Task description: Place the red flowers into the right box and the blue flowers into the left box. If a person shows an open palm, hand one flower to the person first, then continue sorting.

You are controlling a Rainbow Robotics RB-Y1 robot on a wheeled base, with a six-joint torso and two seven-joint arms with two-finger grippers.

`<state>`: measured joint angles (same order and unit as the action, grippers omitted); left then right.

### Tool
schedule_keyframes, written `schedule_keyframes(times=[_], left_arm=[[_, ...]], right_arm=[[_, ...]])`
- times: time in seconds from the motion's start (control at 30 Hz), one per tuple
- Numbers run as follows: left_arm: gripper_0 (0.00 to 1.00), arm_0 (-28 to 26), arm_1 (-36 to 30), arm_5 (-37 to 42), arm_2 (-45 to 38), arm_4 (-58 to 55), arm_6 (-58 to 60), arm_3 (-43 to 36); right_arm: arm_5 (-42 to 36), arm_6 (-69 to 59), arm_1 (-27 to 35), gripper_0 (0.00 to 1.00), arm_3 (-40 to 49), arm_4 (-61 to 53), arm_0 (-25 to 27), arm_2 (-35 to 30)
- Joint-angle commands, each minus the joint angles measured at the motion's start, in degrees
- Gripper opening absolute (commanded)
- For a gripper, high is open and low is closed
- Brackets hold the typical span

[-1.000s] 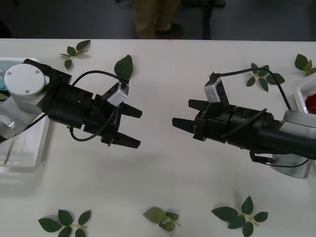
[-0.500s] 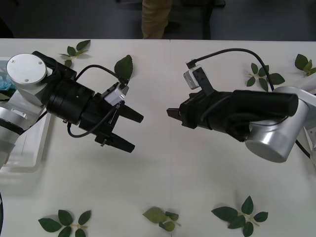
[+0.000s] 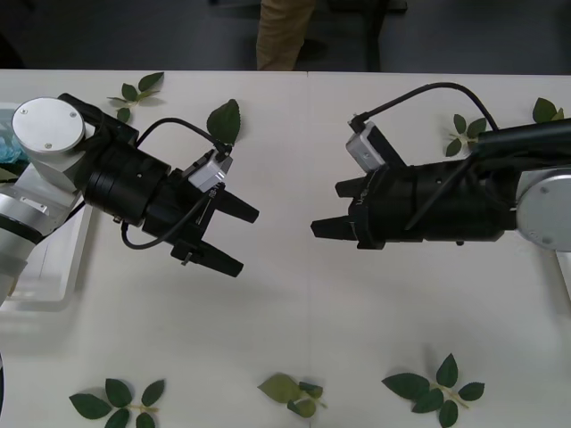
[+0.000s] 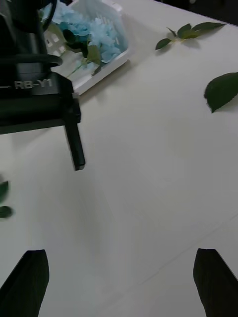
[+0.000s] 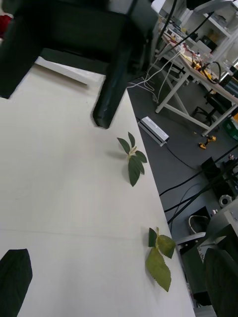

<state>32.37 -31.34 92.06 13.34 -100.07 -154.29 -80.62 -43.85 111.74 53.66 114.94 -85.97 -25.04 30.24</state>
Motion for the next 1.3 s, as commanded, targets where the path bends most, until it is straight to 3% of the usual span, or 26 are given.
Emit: schedule_keyframes(times=[0.03, 0.23, 0.63, 1.0, 1.3], left_arm=[[1.0, -0.8, -1.3, -1.5, 0.5, -0.3, -0.7, -0.7], [1.0, -2.0, -3.0, -1.4, -0.9, -0.5, -0.7, -0.6], [1.0, -7.0, -7.6, 3.8, -9.3, -1.4, -0.7, -0.7], [1.0, -11.2, -7.6, -1.0, -13.3, -1.6, -0.7, -0.5], [1.0, -12.4, -5.2, -6.0, -13.3, -13.5, -0.7, 14.5]], right_arm=[[-0.1, 22.2, 5.4, 0.85, -3.8, -16.8, 4.6, -5.0], [-5.8, 43.3, 6.6, 0.85, -11.8, -34.4, 6.3, -6.0], [-7.1, 43.3, 5.6, 0.85, -17.6, -43.1, 7.4, -5.9], [-6.6, 43.3, 4.4, 0.85, -17.7, -43.1, 7.4, -5.9], [-6.6, 43.3, 4.4, 0.85, -17.7, -43.1, 7.4, -5.9]])
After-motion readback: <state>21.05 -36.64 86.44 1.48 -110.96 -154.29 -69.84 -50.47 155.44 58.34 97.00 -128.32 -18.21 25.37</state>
